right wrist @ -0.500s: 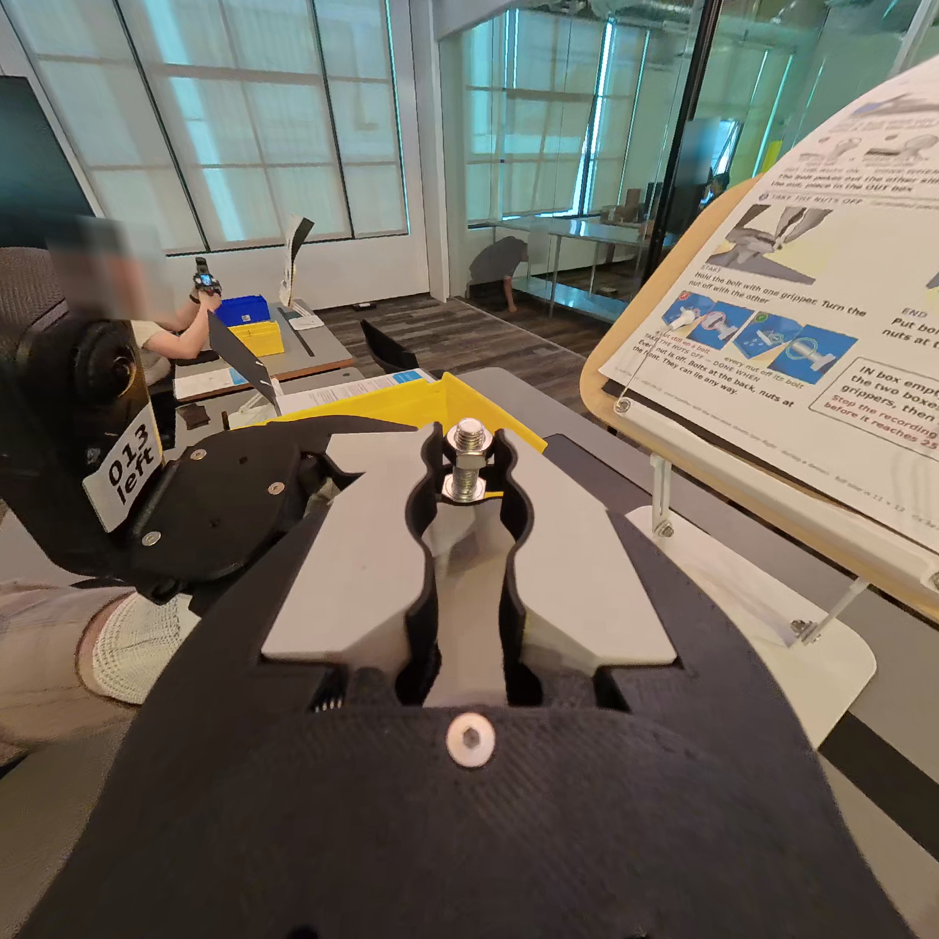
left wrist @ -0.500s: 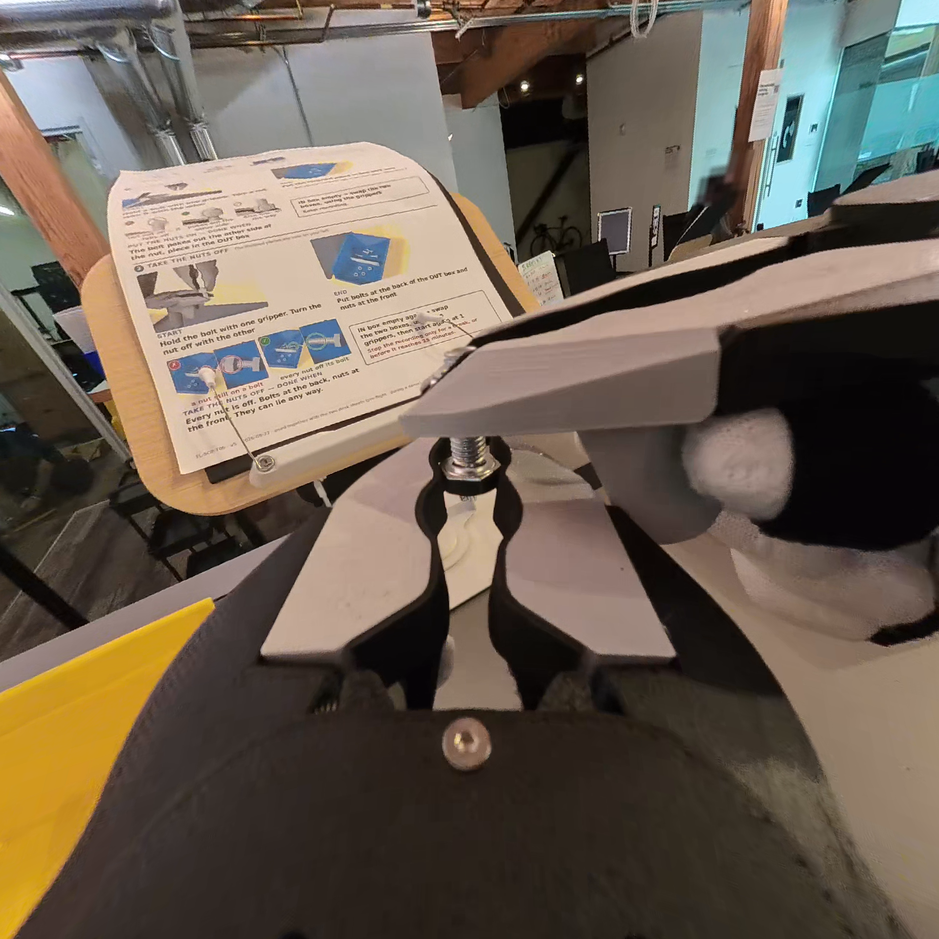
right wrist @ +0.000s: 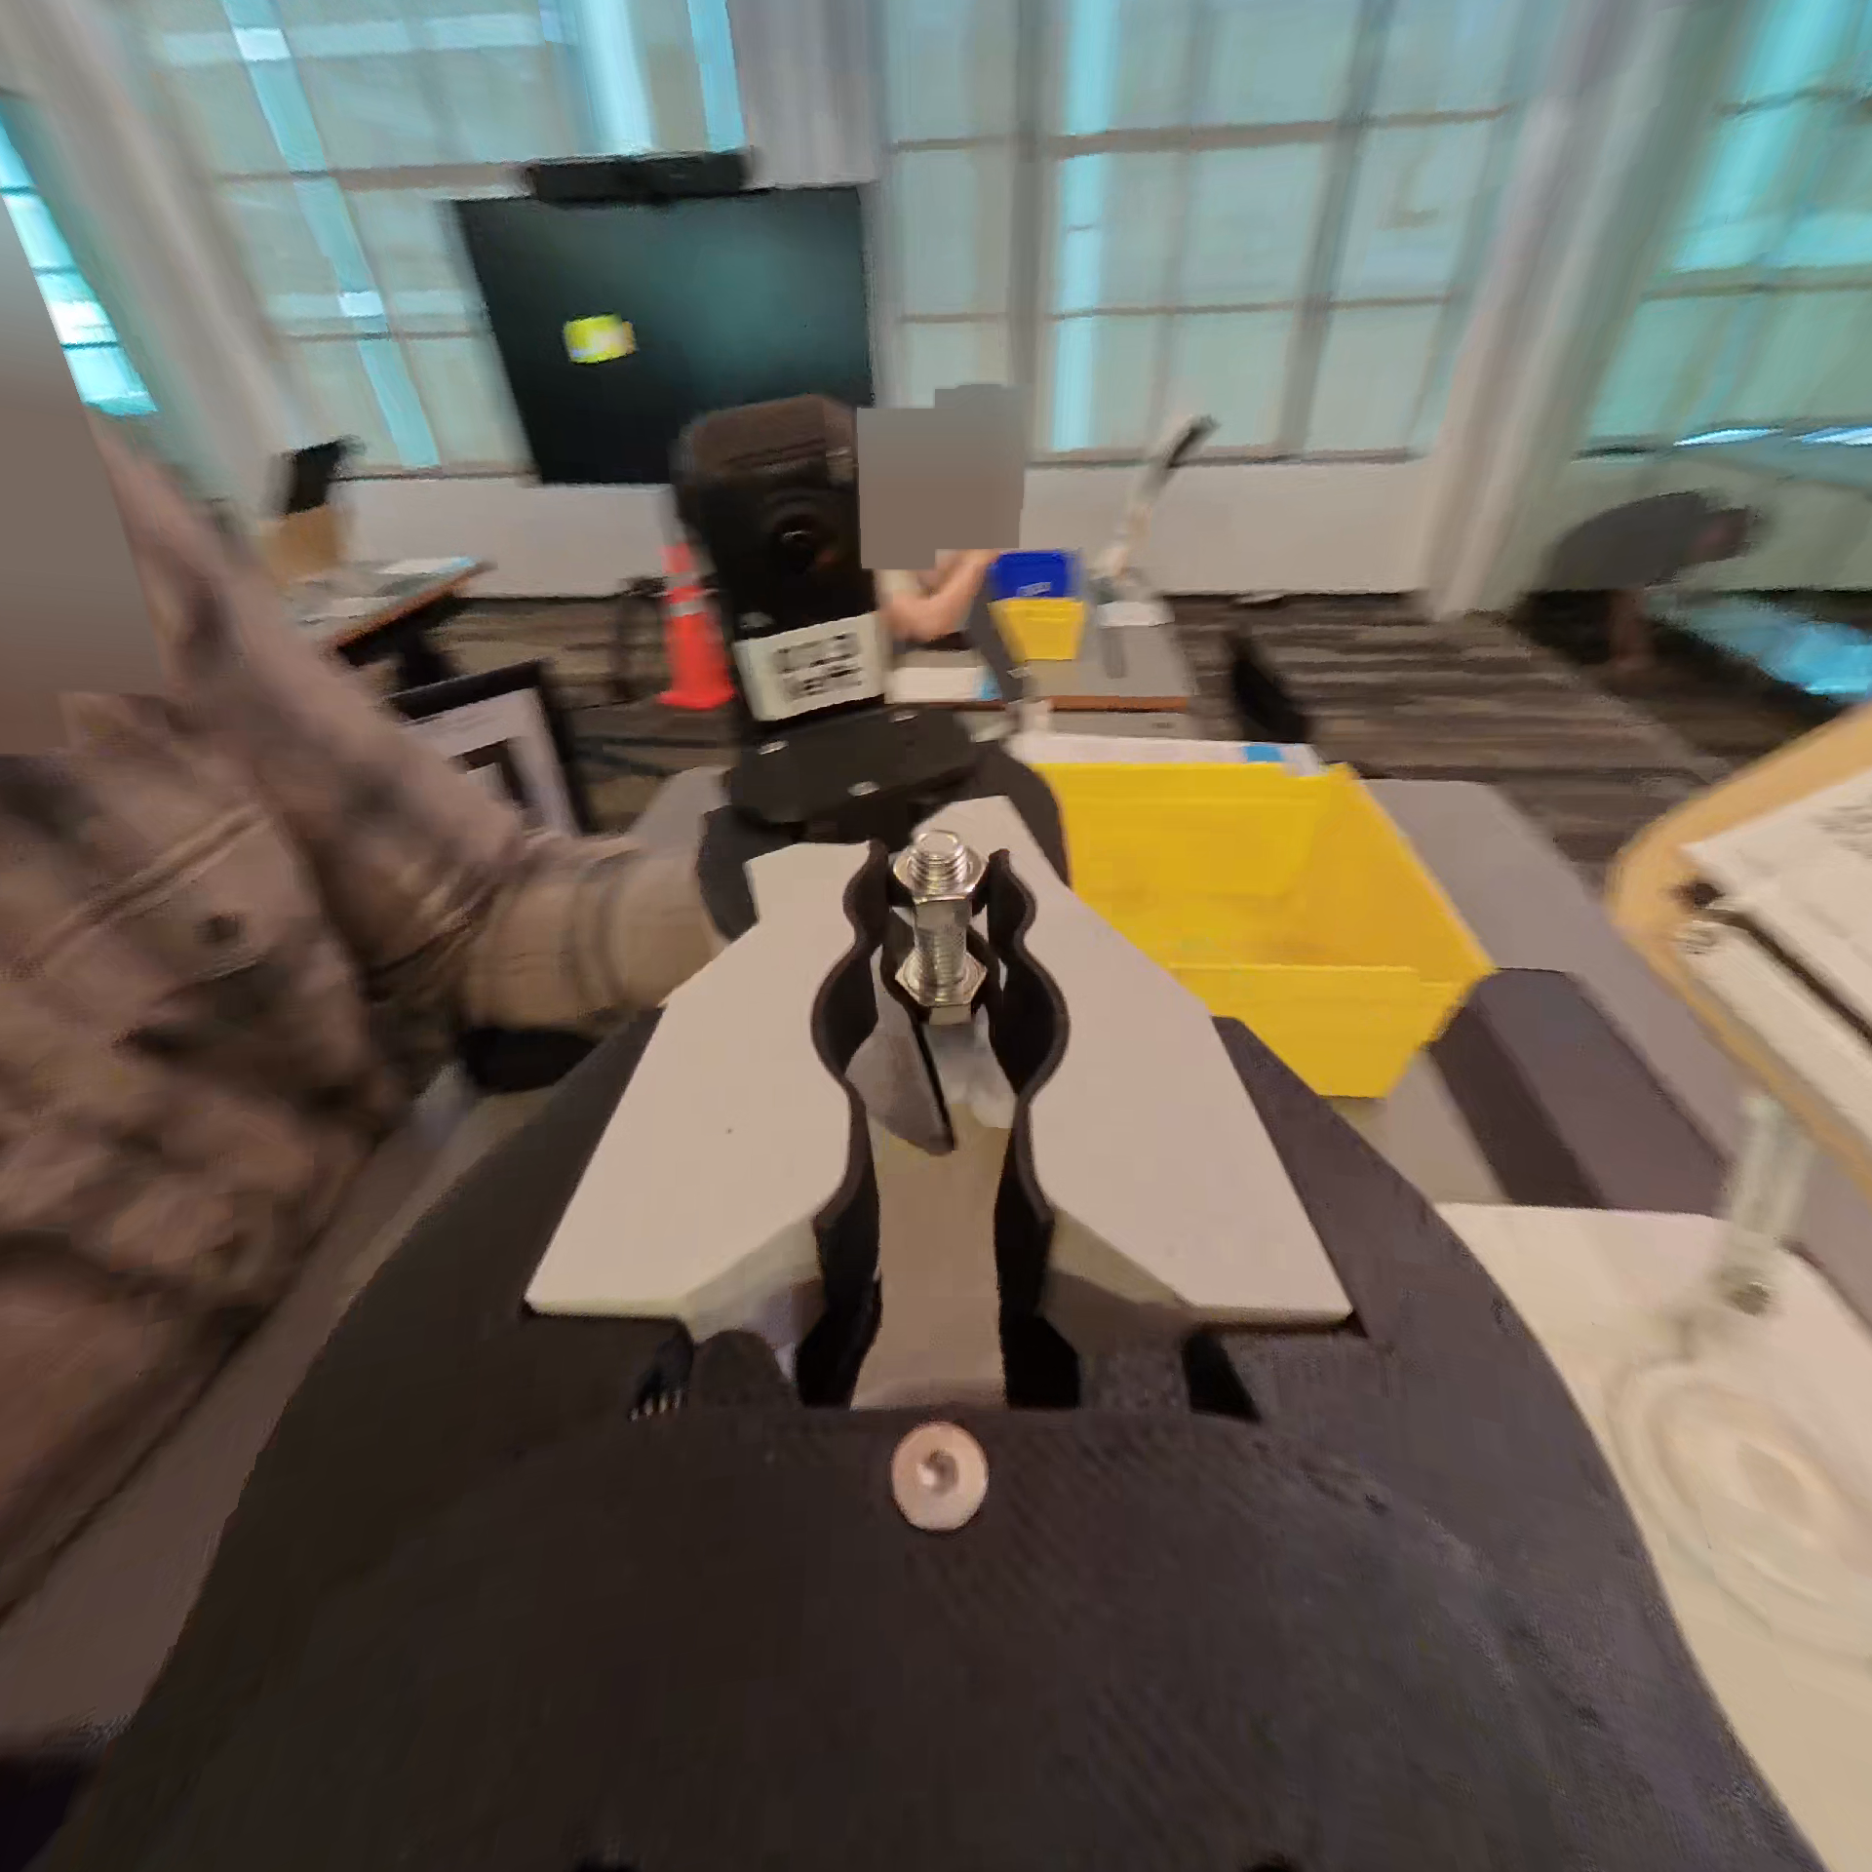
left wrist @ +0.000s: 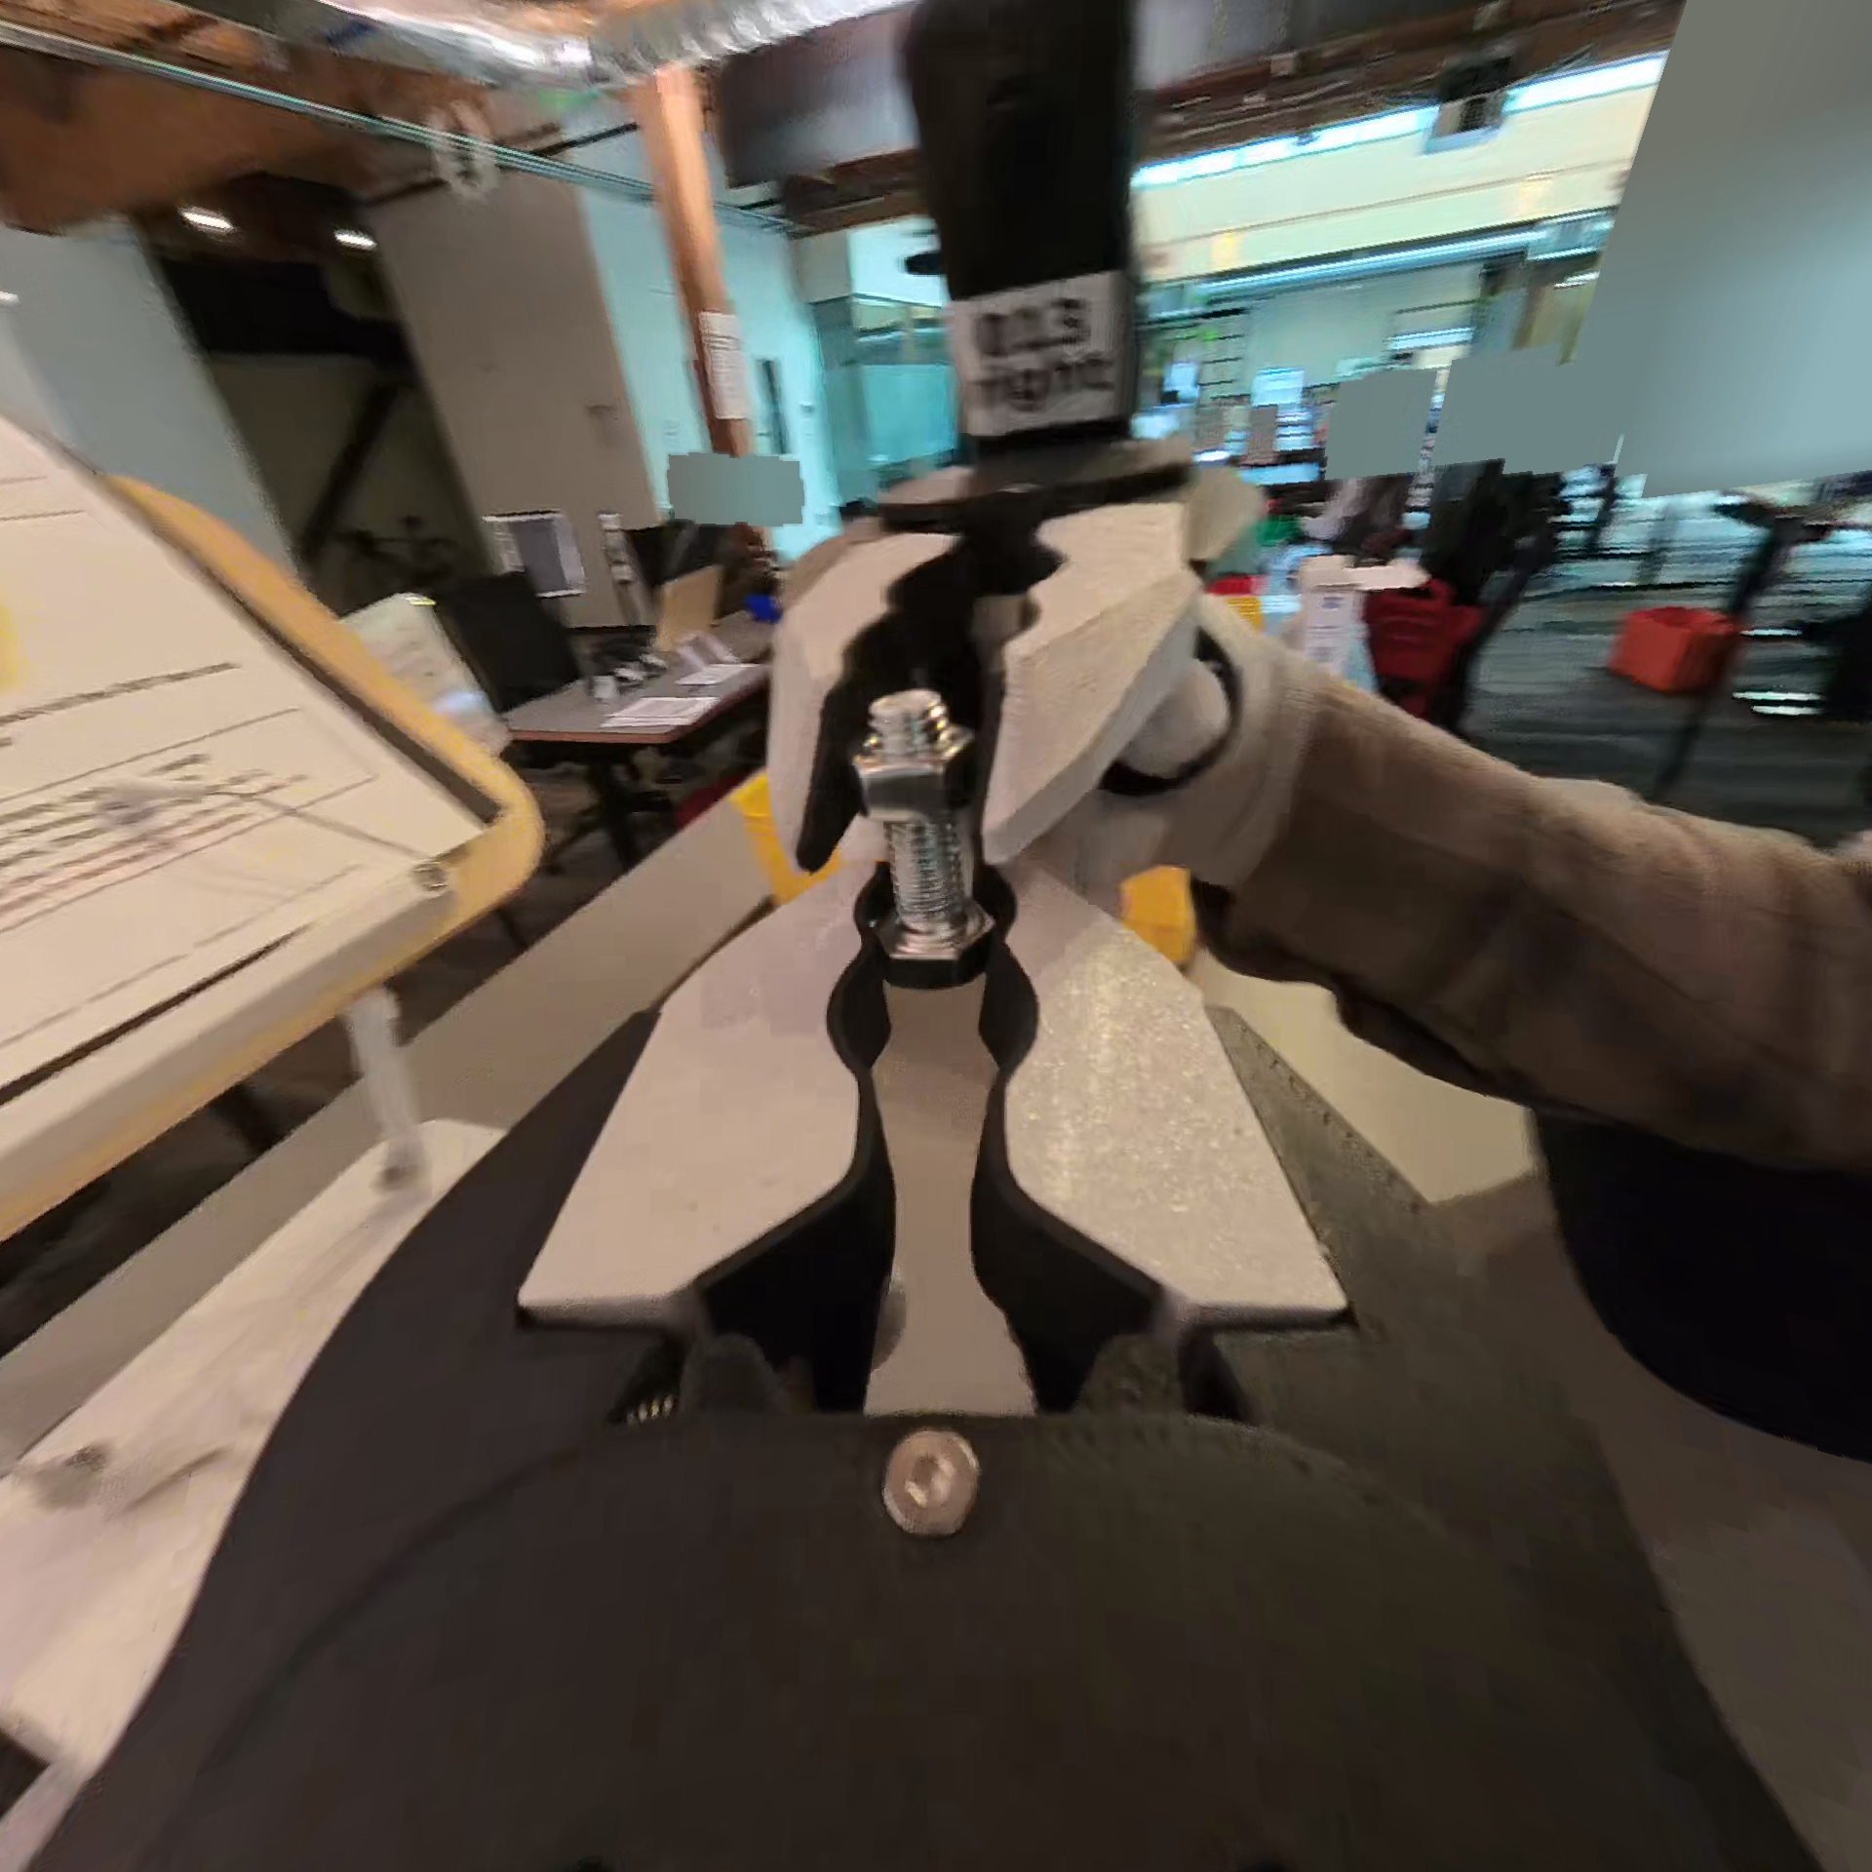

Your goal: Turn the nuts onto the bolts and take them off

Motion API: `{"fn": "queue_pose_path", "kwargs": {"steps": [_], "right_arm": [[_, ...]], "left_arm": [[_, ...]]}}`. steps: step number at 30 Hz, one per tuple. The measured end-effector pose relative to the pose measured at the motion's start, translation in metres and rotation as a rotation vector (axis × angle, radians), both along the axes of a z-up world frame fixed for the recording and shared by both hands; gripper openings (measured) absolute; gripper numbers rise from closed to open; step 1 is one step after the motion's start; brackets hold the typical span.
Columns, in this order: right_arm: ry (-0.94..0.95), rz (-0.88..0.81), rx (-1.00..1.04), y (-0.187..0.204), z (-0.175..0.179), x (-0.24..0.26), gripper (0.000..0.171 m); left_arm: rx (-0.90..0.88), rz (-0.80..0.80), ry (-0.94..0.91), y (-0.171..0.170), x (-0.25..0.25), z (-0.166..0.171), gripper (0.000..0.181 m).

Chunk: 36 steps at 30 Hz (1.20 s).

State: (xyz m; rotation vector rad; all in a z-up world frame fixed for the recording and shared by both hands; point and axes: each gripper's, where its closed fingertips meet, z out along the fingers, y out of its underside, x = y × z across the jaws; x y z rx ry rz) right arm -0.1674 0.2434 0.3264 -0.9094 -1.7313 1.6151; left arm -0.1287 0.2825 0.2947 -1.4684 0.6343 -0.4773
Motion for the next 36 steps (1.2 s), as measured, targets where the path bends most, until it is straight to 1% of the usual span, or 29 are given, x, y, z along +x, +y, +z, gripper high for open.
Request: {"fn": "queue_pose_path", "kwargs": {"steps": [2, 4, 6, 7, 8, 10, 11, 12, 14, 15, 16, 18, 19, 22, 24, 25, 27, 29, 32, 33, 34, 35, 36], "right_arm": [[0.002, 0.197, 0.054, -0.014, -0.003, 0.021, 0.017], [-0.054, 0.418, 0.035, -0.028, -0.006, 0.044, 0.017], [-0.105, 0.605, 0.013, -0.042, -0.009, 0.059, 0.018], [-0.138, 0.679, -0.004, -0.046, -0.012, 0.063, 0.018], [-0.150, 0.724, -0.018, -0.048, -0.014, 0.065, 0.017], [-0.145, 0.738, -0.059, -0.044, -0.013, 0.061, 0.017], [-0.122, 0.700, -0.064, -0.040, -0.012, 0.056, 0.017], [-0.094, 0.643, -0.063, -0.035, -0.011, 0.051, 0.023], [-0.025, 0.510, -0.053, -0.023, -0.004, 0.040, 0.047], [0.020, 0.423, -0.042, -0.015, 0.001, 0.034, 0.053], [0.058, 0.341, -0.039, -0.007, 0.007, 0.029, 0.054], [0.091, 0.191, -0.043, 0.008, 0.013, 0.021, 0.055], [0.107, 0.087, -0.038, 0.019, 0.014, 0.014, 0.053], [0.127, -0.242, -0.074, 0.053, 0.010, -0.004, 0.050], [0.117, -0.416, -0.086, 0.066, -0.002, -0.009, 0.047], [0.104, -0.480, -0.077, 0.067, -0.010, -0.011, 0.048], [0.090, -0.572, -0.030, 0.061, -0.026, -0.015, 0.048], [0.089, -0.680, -0.003, 0.062, -0.036, -0.018, 0.046], [0.092, -0.787, 0.011, 0.066, -0.045, -0.020, 0.041], [0.090, -0.815, 0.015, 0.068, -0.047, -0.021, 0.038], [0.096, -0.807, 0.013, 0.065, -0.048, -0.022, 0.032], [0.095, -0.795, 0.010, 0.062, -0.049, -0.023, 0.021], [0.095, -0.805, 0.011, 0.062, -0.050, -0.023, 0.016]], "left_arm": [[-0.027, -0.173, -0.030, -0.017, 0.023, -0.002, 0.015], [-0.067, -0.341, -0.037, -0.036, 0.047, -0.006, 0.014], [-0.077, -0.463, -0.061, -0.051, 0.063, -0.008, 0.014], [-0.084, -0.509, -0.075, -0.056, 0.069, -0.010, 0.015], [-0.076, -0.517, -0.085, -0.056, 0.070, -0.011, 0.015], [-0.083, -0.505, -0.108, -0.052, 0.066, -0.011, 0.015], [-0.079, -0.471, -0.114, -0.047, 0.060, -0.011, 0.015], [-0.081, -0.444, -0.127, -0.042, 0.055, -0.010, 0.014], [-0.074, -0.353, -0.138, -0.028, 0.040, -0.011, 0.015], [-0.075, -0.313, -0.150, -0.022, 0.033, -0.011, 0.015], [-0.071, -0.275, -0.155, -0.016, 0.027, -0.012, 0.015], [-0.071, -0.146, -0.148, 0.001, 0.012, -0.016, 0.015], [-0.071, -0.102, -0.163, 0.006, 0.005, -0.017, 0.015], [-0.076, 0.122, -0.178, 0.030, -0.020, -0.024, 0.015], [-0.077, 0.290, -0.132, 0.043, -0.038, -0.033, 0.014], [-0.074, 0.340, -0.087, 0.045, -0.042, -0.038, 0.015], [-0.061, 0.436, -0.024, 0.050, -0.049, -0.043, 0.015], [-0.068, 0.457, 0.000, 0.051, -0.047, -0.047, 0.015], [-0.046, 0.518, 0.093, 0.052, -0.048, -0.052, 0.015], [-0.039, 0.542, 0.118, 0.053, -0.048, -0.054, 0.015], [-0.032, 0.554, 0.136, 0.053, -0.048, -0.054, 0.015], [-0.033, 0.546, 0.146, 0.053, -0.045, -0.056, 0.015], [-0.034, 0.556, 0.149, 0.053, -0.045, -0.057, 0.015]]}}
